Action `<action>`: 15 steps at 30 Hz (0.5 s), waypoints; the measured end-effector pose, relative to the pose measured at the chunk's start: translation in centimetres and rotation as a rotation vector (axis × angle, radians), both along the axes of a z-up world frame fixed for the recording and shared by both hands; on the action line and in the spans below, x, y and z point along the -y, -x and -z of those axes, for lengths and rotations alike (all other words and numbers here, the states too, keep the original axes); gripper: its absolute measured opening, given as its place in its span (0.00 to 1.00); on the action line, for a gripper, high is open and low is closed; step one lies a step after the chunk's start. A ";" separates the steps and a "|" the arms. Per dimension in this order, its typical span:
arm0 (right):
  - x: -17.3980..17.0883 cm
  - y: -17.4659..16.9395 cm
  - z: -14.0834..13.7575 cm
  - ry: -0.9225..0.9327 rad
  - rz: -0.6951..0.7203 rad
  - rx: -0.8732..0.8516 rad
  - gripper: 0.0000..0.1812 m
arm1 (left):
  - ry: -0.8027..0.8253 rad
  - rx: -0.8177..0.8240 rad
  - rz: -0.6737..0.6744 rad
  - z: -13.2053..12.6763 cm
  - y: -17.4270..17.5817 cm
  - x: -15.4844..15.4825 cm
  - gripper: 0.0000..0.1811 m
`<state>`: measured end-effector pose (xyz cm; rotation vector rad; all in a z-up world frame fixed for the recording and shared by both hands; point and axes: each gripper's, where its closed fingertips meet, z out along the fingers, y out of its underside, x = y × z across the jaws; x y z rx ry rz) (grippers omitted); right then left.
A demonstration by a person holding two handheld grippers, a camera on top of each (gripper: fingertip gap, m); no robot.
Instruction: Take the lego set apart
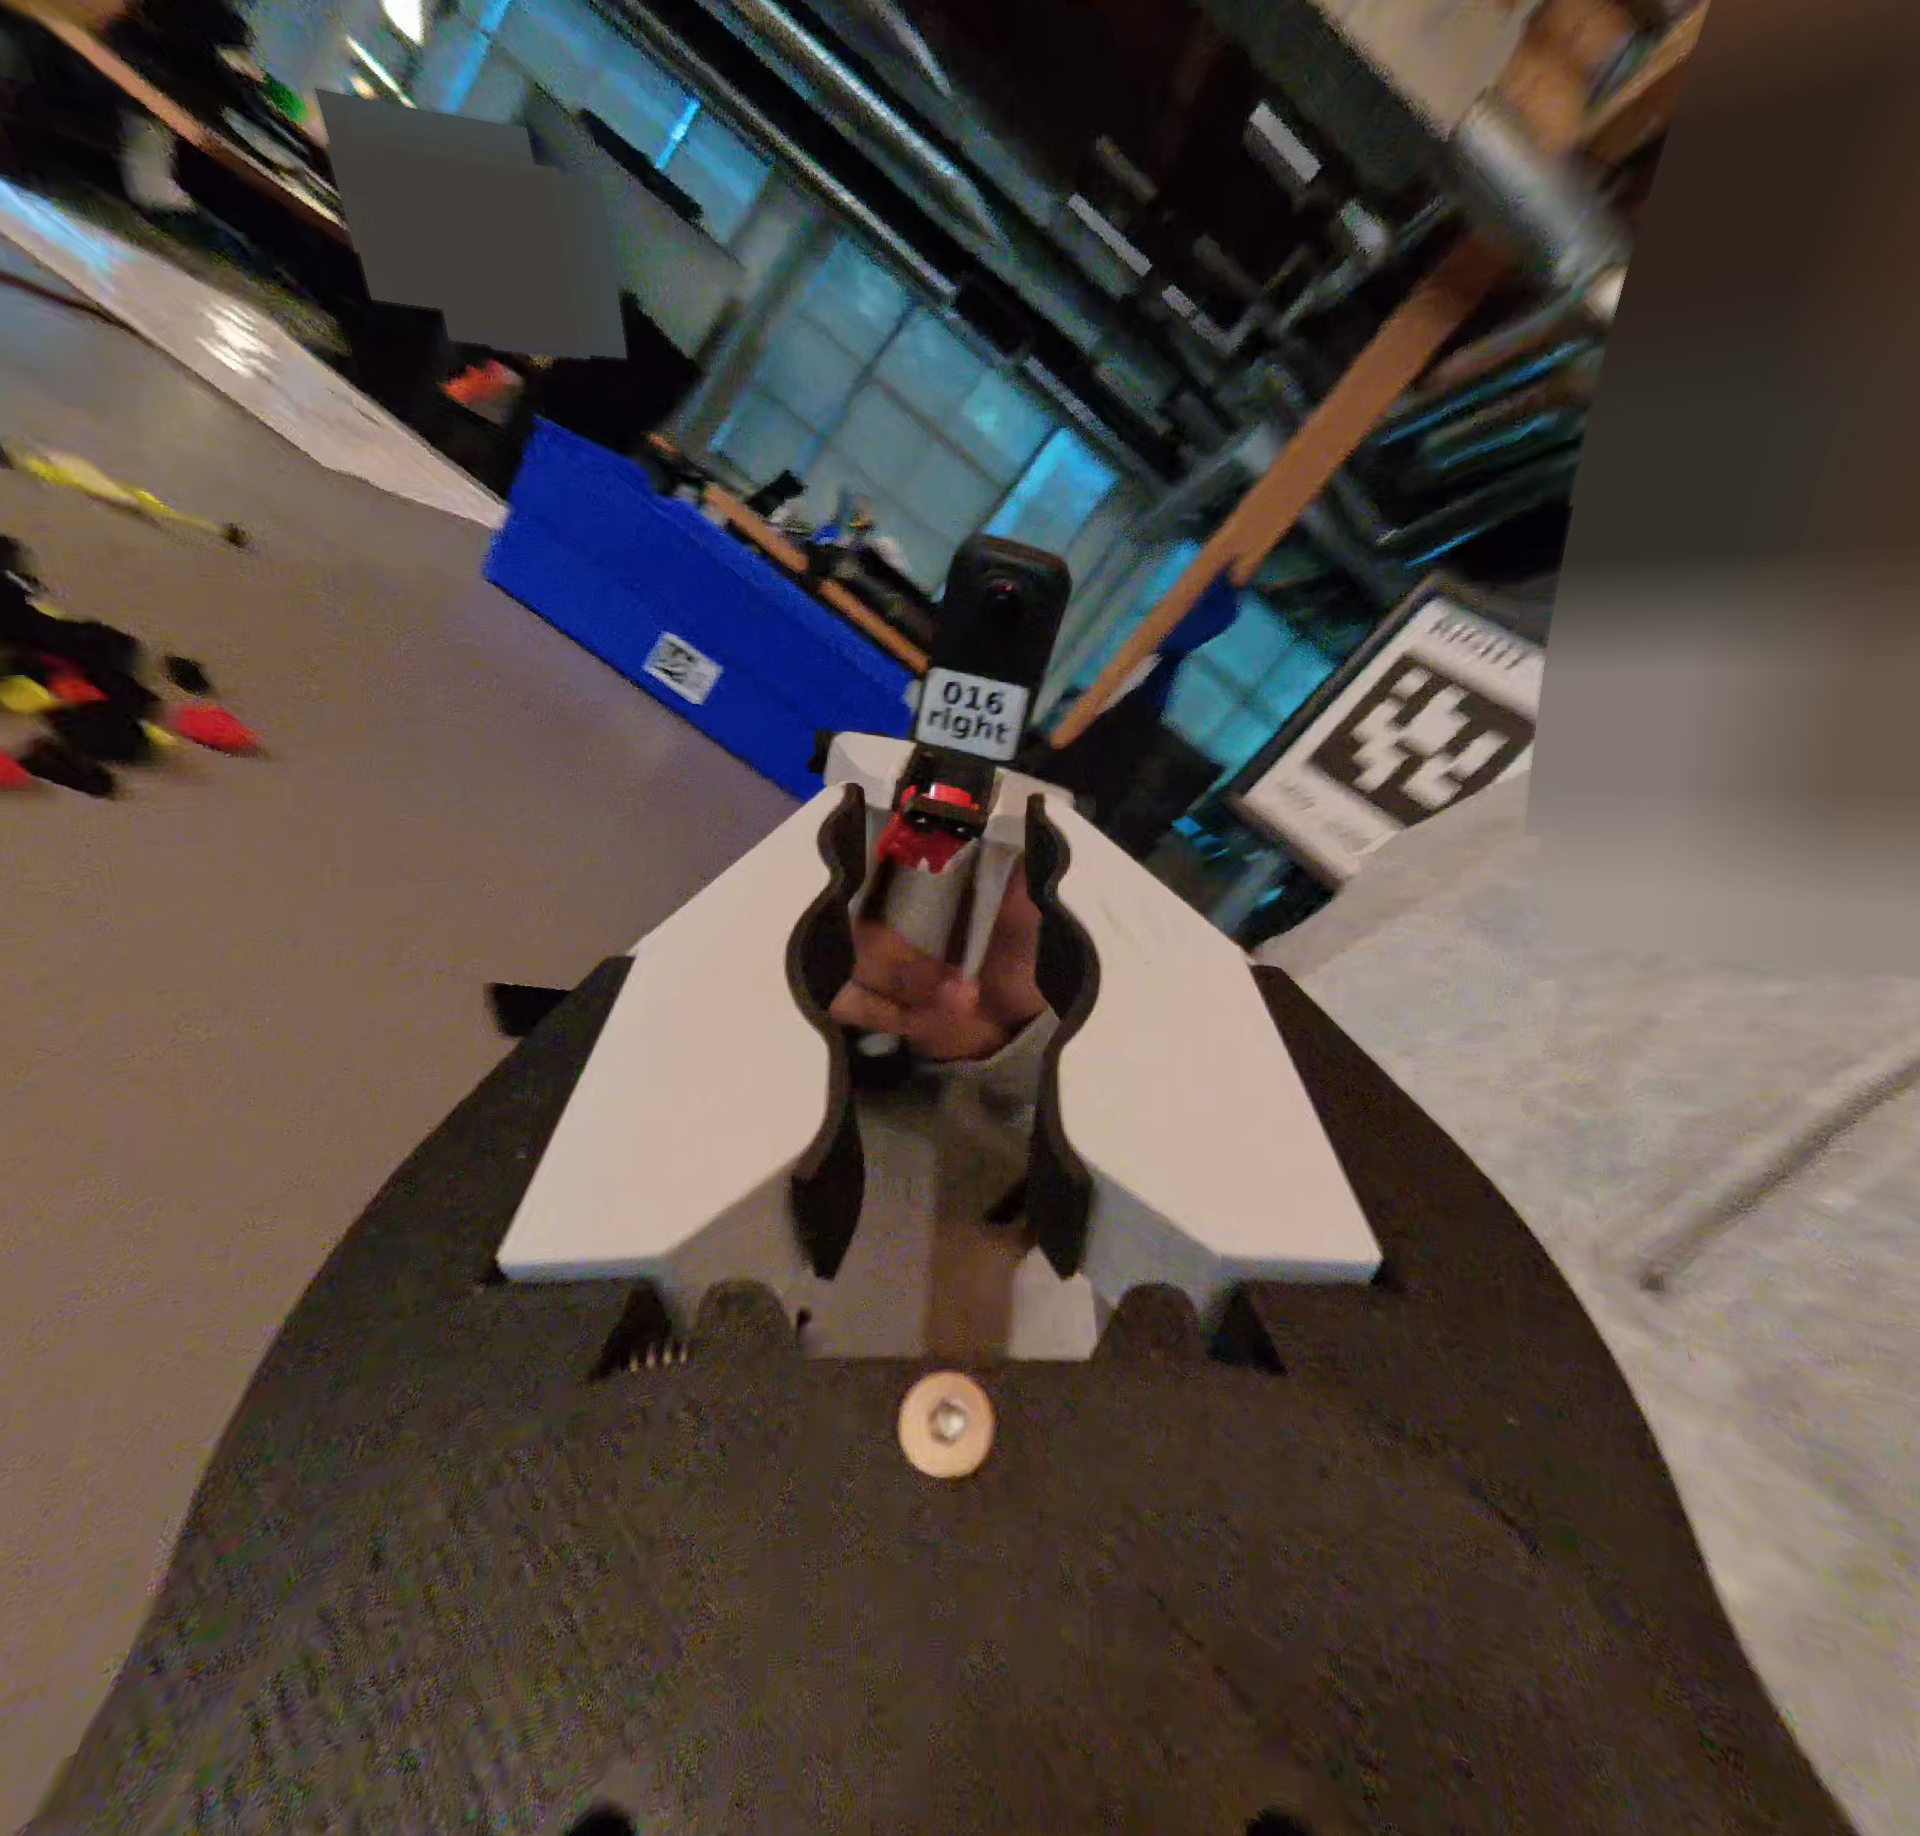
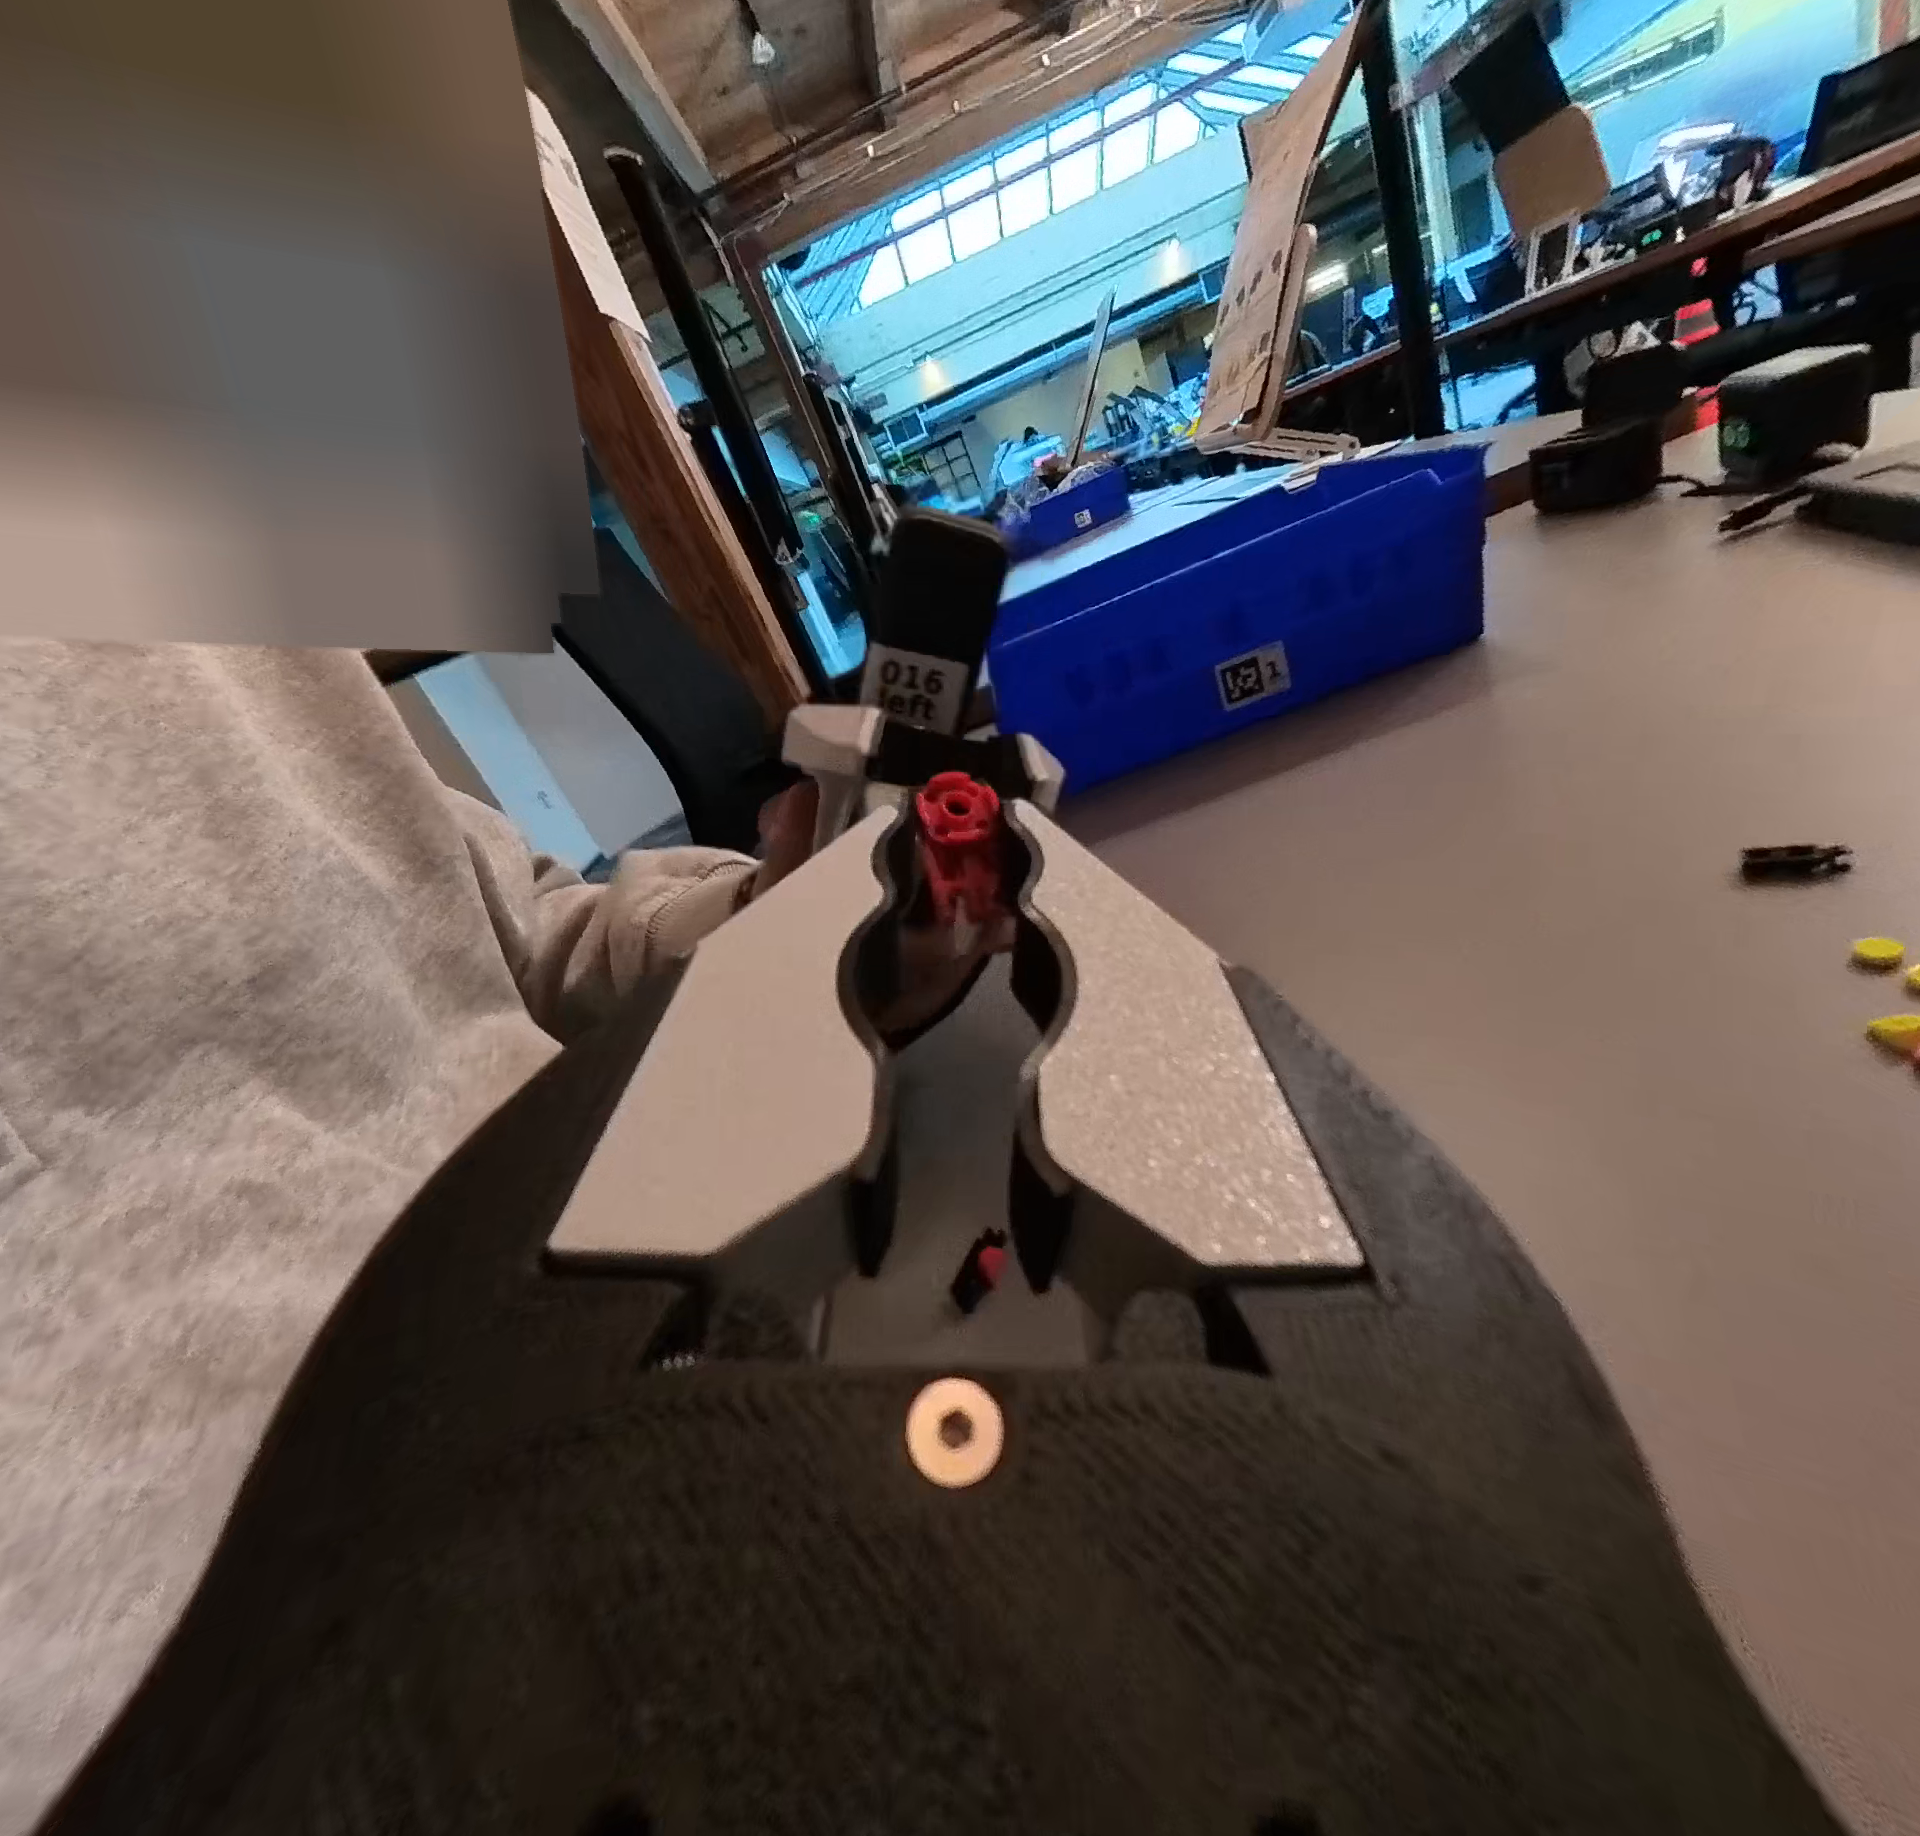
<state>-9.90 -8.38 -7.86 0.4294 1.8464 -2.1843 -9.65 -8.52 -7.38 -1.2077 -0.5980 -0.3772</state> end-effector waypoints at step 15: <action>0.3 0.0 0.2 0.000 -0.007 0.039 0.07 | 0.132 -0.142 -0.072 0.6 -0.3 -0.6 0.10</action>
